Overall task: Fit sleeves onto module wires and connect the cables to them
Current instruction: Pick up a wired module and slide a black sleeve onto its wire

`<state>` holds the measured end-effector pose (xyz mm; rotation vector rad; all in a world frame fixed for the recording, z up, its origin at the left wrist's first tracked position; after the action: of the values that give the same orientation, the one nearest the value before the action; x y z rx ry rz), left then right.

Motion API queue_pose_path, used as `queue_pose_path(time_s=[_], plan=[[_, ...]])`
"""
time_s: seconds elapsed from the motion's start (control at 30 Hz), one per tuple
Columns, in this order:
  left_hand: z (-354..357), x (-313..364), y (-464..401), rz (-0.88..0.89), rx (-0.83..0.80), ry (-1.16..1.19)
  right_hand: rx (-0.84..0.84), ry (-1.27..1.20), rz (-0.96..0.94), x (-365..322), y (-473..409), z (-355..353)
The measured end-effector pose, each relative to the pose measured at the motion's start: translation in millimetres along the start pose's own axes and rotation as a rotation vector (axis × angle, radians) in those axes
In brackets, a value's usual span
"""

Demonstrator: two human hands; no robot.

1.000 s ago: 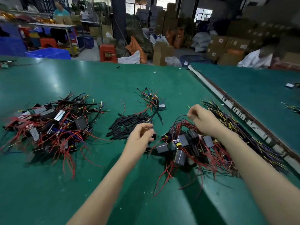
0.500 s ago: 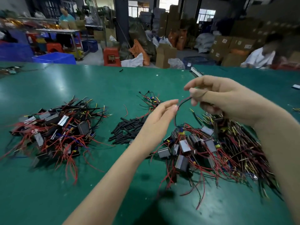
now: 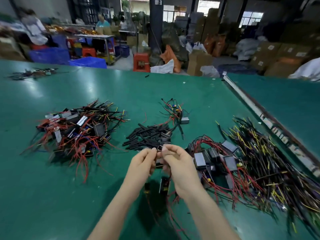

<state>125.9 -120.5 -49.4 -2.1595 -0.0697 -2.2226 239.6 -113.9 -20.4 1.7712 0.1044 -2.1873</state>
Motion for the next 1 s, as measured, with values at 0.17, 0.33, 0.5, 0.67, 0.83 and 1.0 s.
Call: queue_pose_path(time_s=[0.17,0.33,0.5,0.67,0.83,1.0], plan=[[-19.2,1.8,-0.3,0.121,0.26,-0.154,-0.1,-0.125,0.127,17.4,-6.9,7.8],[-24.5,4.1,19.4,0.09,0.376,-0.546,-0.222,-0.119,0.226,24.8,5.1,-2.1],[-18.4,3.6,31.0,0.062,0.364,-0.501,-0.265,-0.053,0.173,35.4,12.6,0.7],[-15.1,13.6,37.9,0.047,0.318,-0.478,-0.146,0.084,-0.004,23.6,14.2,-0.3],[-15.3,37.7,39.0,0.196,0.2,-0.386,-0.17,0.097,-0.102,8.4,21.3,2.5],[-15.5,38.2,37.5,0.199,0.117,-0.372,-0.154,0.149,-0.162,0.4,24.3,1.2]])
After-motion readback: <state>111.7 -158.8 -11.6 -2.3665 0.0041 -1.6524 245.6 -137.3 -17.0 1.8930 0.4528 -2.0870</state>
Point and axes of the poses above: each hand's wrist, its own y-axis away from the middle knuckle, its own z-axis out of the palm, x = y × z, the point moved 4 cm from there along -y, towards the middle knuckle, and after that the axes turned 10 degrees about -x, right-handed, at the moved point
